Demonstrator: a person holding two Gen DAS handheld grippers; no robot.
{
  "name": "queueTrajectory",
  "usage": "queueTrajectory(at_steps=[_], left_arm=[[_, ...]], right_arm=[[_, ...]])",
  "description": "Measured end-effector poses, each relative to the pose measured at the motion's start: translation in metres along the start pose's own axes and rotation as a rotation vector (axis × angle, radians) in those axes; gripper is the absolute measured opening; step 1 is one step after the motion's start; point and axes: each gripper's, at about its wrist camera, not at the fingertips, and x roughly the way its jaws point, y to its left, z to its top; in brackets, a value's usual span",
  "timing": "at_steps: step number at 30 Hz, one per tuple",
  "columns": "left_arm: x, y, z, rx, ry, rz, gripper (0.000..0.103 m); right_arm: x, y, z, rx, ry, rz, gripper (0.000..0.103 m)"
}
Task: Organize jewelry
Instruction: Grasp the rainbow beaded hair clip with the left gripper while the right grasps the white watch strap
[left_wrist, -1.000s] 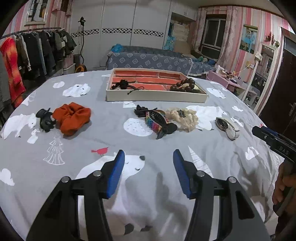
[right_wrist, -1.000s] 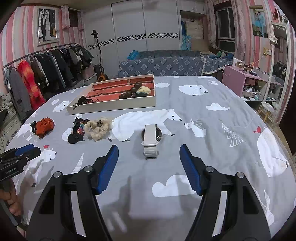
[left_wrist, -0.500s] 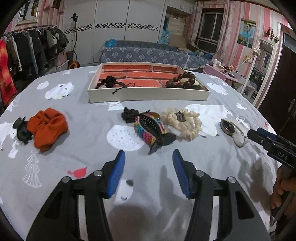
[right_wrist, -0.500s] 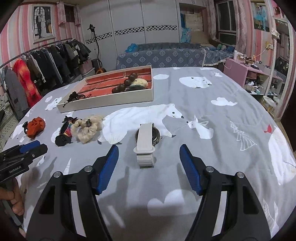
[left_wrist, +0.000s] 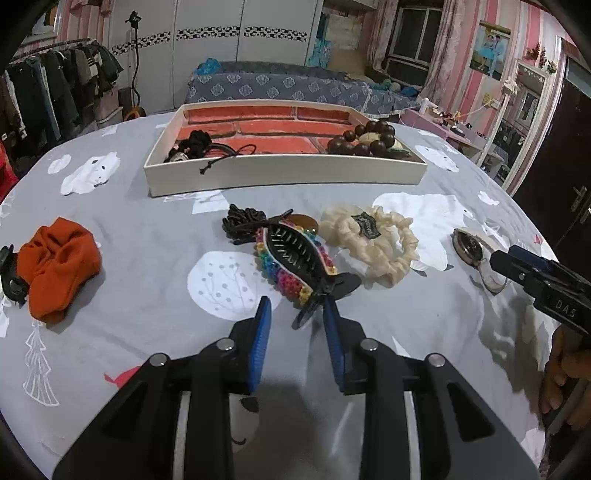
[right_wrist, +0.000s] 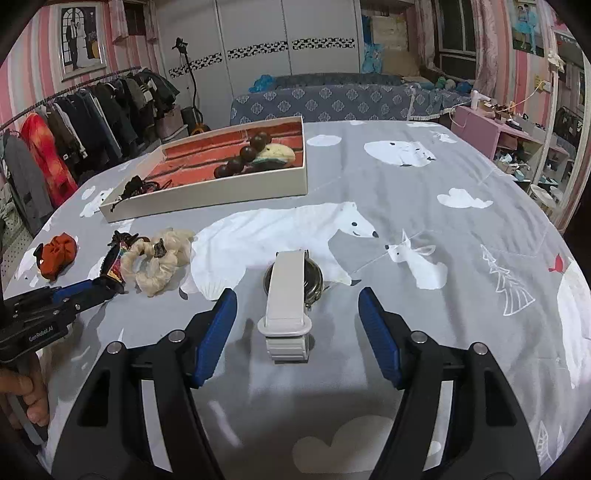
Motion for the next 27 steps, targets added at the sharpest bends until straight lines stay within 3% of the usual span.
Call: queueTrajectory(at_steps=[3,6,7,8,27], left_arm=[[0.002,-0.003,0.001,0.013,0.009,-0.007,0.022],[0.004,-0.003,0.001,0.011,0.016,-0.007,0.010],[0.004,-0.002,0.001,0.010,0.012,-0.007,0.009],[0.003,-0.003,0.001,0.010,0.009,-0.007,0.008],[-0.031,-0.003,0.000,0.010,-0.073,0.025,0.006]], right_arm=[[0.004,0.001,0.000,0.000,0.011,-0.007,0.065],[0.010,0.002,0.000,-0.005,0.038,-0.006,0.044],[0.011,0.003,0.000,-0.008,0.043,-0.003,0.033],[0.013,0.004,-0.001,-0.016,0.049,0.002,0.029],[-0.023,0.012,0.004,-0.022,-0.034,0.031,0.028]])
